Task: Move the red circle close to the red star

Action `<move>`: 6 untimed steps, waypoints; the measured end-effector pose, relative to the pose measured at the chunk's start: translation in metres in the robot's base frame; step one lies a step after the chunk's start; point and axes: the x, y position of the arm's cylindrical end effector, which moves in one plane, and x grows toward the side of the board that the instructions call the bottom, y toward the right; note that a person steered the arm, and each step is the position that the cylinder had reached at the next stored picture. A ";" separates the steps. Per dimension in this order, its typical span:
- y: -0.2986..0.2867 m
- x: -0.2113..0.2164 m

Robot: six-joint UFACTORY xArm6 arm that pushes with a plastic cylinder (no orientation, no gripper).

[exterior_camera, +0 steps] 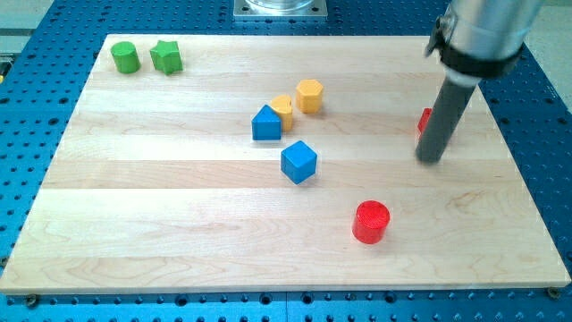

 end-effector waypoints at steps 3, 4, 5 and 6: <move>-0.080 0.085; -0.048 0.035; 0.001 -0.015; 0.020 -0.031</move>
